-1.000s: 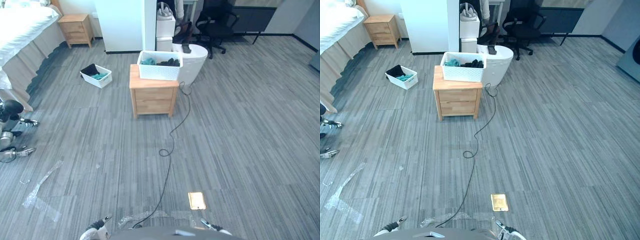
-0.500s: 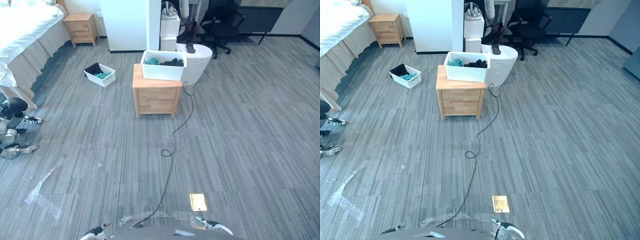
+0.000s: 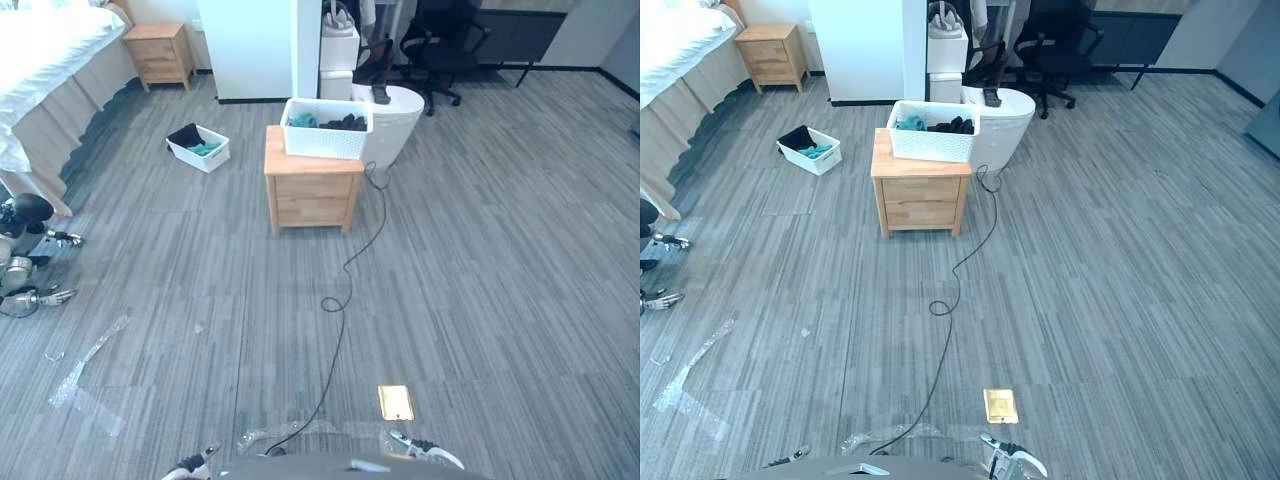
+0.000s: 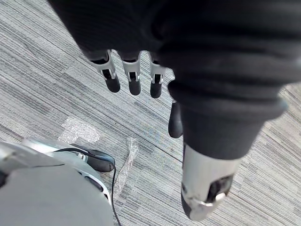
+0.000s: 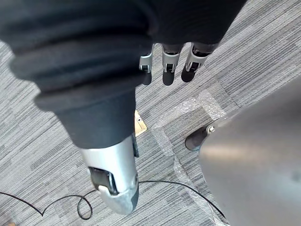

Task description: Pick up the laundry basket with both hands and put the clothes into the washing machine.

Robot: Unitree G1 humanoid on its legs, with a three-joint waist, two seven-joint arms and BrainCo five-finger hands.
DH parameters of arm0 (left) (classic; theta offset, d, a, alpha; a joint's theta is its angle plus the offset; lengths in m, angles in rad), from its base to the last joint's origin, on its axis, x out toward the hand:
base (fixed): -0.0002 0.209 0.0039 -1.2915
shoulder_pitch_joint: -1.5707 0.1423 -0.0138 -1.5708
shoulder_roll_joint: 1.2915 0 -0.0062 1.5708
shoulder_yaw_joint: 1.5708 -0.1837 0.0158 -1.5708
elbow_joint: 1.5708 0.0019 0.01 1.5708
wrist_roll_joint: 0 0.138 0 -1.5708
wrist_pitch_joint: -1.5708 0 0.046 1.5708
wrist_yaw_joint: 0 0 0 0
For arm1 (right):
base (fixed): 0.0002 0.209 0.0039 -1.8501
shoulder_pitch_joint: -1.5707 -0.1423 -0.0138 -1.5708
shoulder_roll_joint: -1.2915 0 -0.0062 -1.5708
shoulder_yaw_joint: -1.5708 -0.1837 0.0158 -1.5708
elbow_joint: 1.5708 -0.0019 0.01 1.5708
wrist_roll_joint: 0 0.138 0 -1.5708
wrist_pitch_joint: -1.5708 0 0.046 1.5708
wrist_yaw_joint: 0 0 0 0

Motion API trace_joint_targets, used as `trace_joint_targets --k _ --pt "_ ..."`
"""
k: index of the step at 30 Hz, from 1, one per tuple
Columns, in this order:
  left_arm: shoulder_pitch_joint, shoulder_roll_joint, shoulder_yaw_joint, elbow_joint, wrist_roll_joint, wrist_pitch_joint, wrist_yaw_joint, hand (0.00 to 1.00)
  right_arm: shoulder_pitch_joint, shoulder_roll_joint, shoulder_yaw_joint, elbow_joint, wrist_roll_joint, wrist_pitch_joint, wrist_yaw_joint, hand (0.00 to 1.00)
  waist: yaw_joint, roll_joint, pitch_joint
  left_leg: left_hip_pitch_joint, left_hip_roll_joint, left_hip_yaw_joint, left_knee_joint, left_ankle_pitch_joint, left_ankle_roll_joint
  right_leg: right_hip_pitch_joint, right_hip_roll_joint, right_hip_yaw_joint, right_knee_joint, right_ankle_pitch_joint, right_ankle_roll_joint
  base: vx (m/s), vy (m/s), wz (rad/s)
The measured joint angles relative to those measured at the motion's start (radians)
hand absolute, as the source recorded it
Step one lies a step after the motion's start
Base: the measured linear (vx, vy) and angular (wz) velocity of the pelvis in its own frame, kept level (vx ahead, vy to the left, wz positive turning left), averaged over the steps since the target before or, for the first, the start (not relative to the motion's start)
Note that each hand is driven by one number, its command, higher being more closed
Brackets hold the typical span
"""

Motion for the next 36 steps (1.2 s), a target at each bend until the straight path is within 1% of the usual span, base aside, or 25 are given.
trace_joint_targets --k 5,8,9,10,12,13,14,16,17,18,20,21,22,23,24,25,26,27,29,30,31,32,34,35,36 --pt "-0.003 -0.009 0.049 -0.002 -0.017 0.002 -0.003 0.00 -0.006 -0.001 -0.007 -0.010 0.048 0.003 -0.001 0.00 0.006 -0.002 0.009 -0.032 -0.003 0.013 0.000 -0.005 0.001 -0.036 -0.002 0.014 0.005 0.011 0.004 -0.04 -0.019 -0.10" --pt "-0.018 -0.023 0.117 -0.020 -0.031 0.007 -0.003 0.00 -0.001 0.014 -0.017 -0.049 0.104 0.004 -0.007 0.00 0.022 -0.015 0.024 -0.031 -0.009 0.036 0.001 -0.033 0.021 -0.092 -0.012 0.027 0.133 -0.057 0.025 -0.03 -0.008 -0.09" --pt "-0.027 -0.022 0.141 -0.022 -0.037 0.009 -0.002 0.00 0.001 0.027 -0.035 -0.065 0.161 -0.002 -0.014 0.00 0.021 -0.031 0.032 -0.029 -0.020 0.039 0.000 -0.046 0.021 -0.147 -0.028 0.013 0.263 -0.108 0.039 -0.01 -0.040 0.31" --pt "-0.054 -0.027 0.156 -0.022 -0.037 0.009 -0.003 0.00 0.004 0.029 -0.047 -0.082 0.236 -0.017 -0.028 0.00 0.024 -0.036 0.057 -0.016 -0.021 0.028 0.001 -0.047 0.022 -0.251 -0.036 -0.022 0.503 -0.119 0.031 0.00 -0.038 0.41" --pt "-0.075 -0.019 0.157 -0.025 -0.035 0.011 -0.003 0.00 0.020 0.040 -0.049 -0.089 0.283 -0.031 -0.030 0.00 0.013 -0.040 0.083 0.007 -0.020 -0.015 0.028 -0.057 0.034 -0.373 -0.061 -0.076 0.785 -0.093 0.020 0.07 -0.042 0.64" --pt "-0.078 -0.015 0.157 -0.031 -0.028 0.013 -0.004 0.00 0.031 0.049 -0.071 -0.093 0.310 -0.036 -0.028 0.00 0.004 -0.049 0.090 0.008 -0.004 -0.043 0.079 -0.093 0.032 -0.426 -0.078 -0.117 0.908 -0.106 0.020 0.22 -0.058 0.78" --pt "-0.082 -0.014 0.152 -0.037 -0.018 0.017 -0.005 0.00 0.048 0.055 -0.088 -0.095 0.317 -0.036 -0.028 0.00 0.004 -0.051 0.088 0.006 0.018 -0.059 0.129 -0.128 0.027 -0.467 -0.098 -0.175 0.922 -0.120 0.011 0.31 -0.061 0.57" --pt "-0.100 -0.018 0.133 -0.041 -0.007 0.026 -0.009 0.00 0.051 0.056 -0.104 -0.098 0.321 -0.037 -0.028 0.00 -0.004 -0.051 0.088 -0.015 0.039 -0.085 0.177 -0.167 0.018 -0.518 -0.131 -0.244 0.831 -0.128 0.008 0.23 -0.043 0.39" --pt "-0.119 -0.015 0.097 -0.039 0.004 0.027 -0.017 0.00 0.051 0.063 -0.142 -0.092 0.323 -0.036 -0.028 0.00 -0.019 -0.051 0.088 -0.032 0.052 -0.113 0.208 -0.196 0.010 -0.546 -0.155 -0.279 0.676 -0.111 0.021 0.34 -0.100 0.59" --pt "-0.136 -0.004 0.070 -0.023 0.004 0.026 -0.026 0.00 0.053 0.068 -0.193 -0.080 0.324 -0.034 -0.028 0.00 -0.032 -0.050 0.089 -0.034 0.056 -0.140 0.225 -0.222 0.001 -0.555 -0.169 -0.278 0.472 -0.054 0.038 0.39 -0.124 0.58" --pt "-0.138 -0.008 0.085 -0.012 0.014 0.027 -0.028 0.00 0.080 0.061 -0.233 -0.047 0.323 -0.018 -0.028 0.00 -0.039 -0.043 0.093 0.014 0.068 -0.163 0.229 -0.282 -0.027 -0.521 -0.175 -0.259 0.214 0.020 0.045 0.54 -0.237 0.38" --pt "-0.136 -0.009 0.089 -0.007 0.019 0.028 -0.029 0.00 0.090 0.060 -0.247 -0.036 0.327 -0.008 -0.029 0.00 -0.045 -0.036 0.094 0.032 0.081 -0.172 0.240 -0.305 -0.031 -0.522 -0.171 -0.243 0.220 0.029 0.045 0.68 -0.354 0.46" --pt "-0.118 -0.015 0.100 -0.003 0.036 0.031 -0.033 0.00 0.114 0.057 -0.268 -0.042 0.350 0.007 -0.029 0.00 -0.066 -0.006 0.078 0.072 0.127 -0.187 0.248 -0.353 -0.037 -0.515 -0.145 -0.231 0.286 0.033 0.034 0.54 -0.282 0.45" --pt "-0.091 -0.020 0.107 -0.003 0.044 0.031 -0.037 0.00 0.127 0.054 -0.268 -0.051 0.352 0.008 -0.028 0.00 -0.078 0.011 0.059 0.089 0.153 -0.191 0.261 -0.364 -0.041 -0.499 -0.120 -0.238 0.311 0.017 0.018 0.77 -0.375 0.64" --pt "-0.070 -0.016 0.126 -0.004 0.048 0.029 -0.045 0.00 0.127 0.051 -0.270 -0.049 0.351 0.007 -0.029 0.00 -0.096 0.007 0.033 0.033 0.182 -0.194 0.457 -0.398 -0.052 -0.472 -0.085 -0.237 0.333 0.045 -0.006 0.77 -0.423 0.43" --pt "-0.076 -0.034 0.134 -0.014 0.048 0.036 -0.045 0.00 0.106 0.041 -0.282 -0.066 0.350 0.006 -0.028 0.00 -0.084 0.053 0.040 -0.099 0.236 -0.214 0.782 -0.331 -0.040 -0.448 -0.039 -0.249 0.375 0.018 -0.027 0.74 -0.428 0.13" --pt "-0.072 -0.049 0.143 -0.025 0.034 0.037 -0.046 0.00 0.101 0.030 -0.279 -0.088 0.350 0.005 -0.030 0.00 -0.070 0.070 0.037 -0.154 0.259 -0.230 0.914 -0.232 -0.040 -0.425 -0.012 -0.246 0.372 -0.002 -0.037 0.71 -0.383 -0.60" --pt "-0.060 -0.057 0.135 -0.030 0.030 0.036 -0.046 0.00 0.077 0.010 -0.234 -0.126 0.350 0.000 -0.032 0.00 -0.039 0.086 0.045 -0.220 0.285 -0.246 1.088 0.013 -0.047 -0.363 0.033 -0.215 0.346 -0.029 -0.061 0.75 -0.283 -1.10" --pt "-0.056 -0.042 0.094 -0.035 0.020 0.035 -0.045 0.00 -0.010 0.010 -0.124 -0.148 0.351 -0.023 -0.045 0.00 -0.023 0.089 0.050 -0.316 0.290 -0.208 1.265 -0.056 -0.051 -0.226 0.073 -0.161 0.276 -0.040 -0.068 0.75 -0.259 -0.99" --pt "-0.056 -0.040 0.086 -0.044 0.019 0.033 -0.043 0.00 -0.034 0.017 -0.092 -0.154 0.351 -0.023 -0.051 0.00 -0.023 0.083 0.054 -0.343 0.281 -0.195 1.273 -0.083 -0.056 -0.180 0.076 -0.147 0.241 -0.040 -0.068 0.69 -0.234 -0.72" --pt "-0.057 -0.034 0.052 -0.070 0.005 0.017 -0.041 0.00 -0.084 0.043 -0.025 -0.173 0.351 -0.033 -0.068 0.00 -0.005 0.064 0.065 -0.402 0.259 -0.140 1.222 -0.142 -0.067 -0.085 0.074 -0.099 0.177 -0.040 -0.068 0.67 -0.200 -0.69" --pt "-0.059 -0.034 0.043 -0.078 -0.001 0.012 -0.041 0.00 -0.105 0.051 -0.004 -0.179 0.351 -0.037 -0.072 0.00 0.008 0.062 0.067 -0.422 0.256 -0.117 1.180 -0.164 -0.069 -0.058 0.073 -0.078 0.160 -0.041 -0.067 0.63 -0.125 -1.00" --pt "-0.058 -0.039 0.034 -0.092 -0.002 0.005 -0.036 0.00 -0.151 0.066 0.058 -0.216 0.351 -0.037 -0.073 0.00 0.033 0.061 0.067 -0.479 0.234 -0.050 0.986 -0.213 -0.064 0.020 0.069 -0.022 0.116 -0.068 -0.060 0.60 -0.031 -0.86" --pt "-0.055 -0.043 0.035 -0.092 -0.010 0.001 -0.028 0.00 -0.171 0.074 0.093 -0.234 0.347 -0.038 -0.072 0.00 0.044 0.060 0.068 -0.490 0.218 -0.021 0.792 -0.206 -0.070 0.063 0.062 0.008 0.102 -0.109 -0.056 0.67 0.061 -0.76" --pt "-0.048 -0.045 0.036 -0.095 -0.020 0.001 -0.021 0.00 -0.176 0.072 0.119 -0.251 0.342 -0.038 -0.071 0.00 0.044 0.063 0.065 -0.480 0.202 -0.005 0.580 -0.167 -0.079 0.099 0.060 0.025 0.100 -0.159 -0.052 0.64 0.094 -0.67"
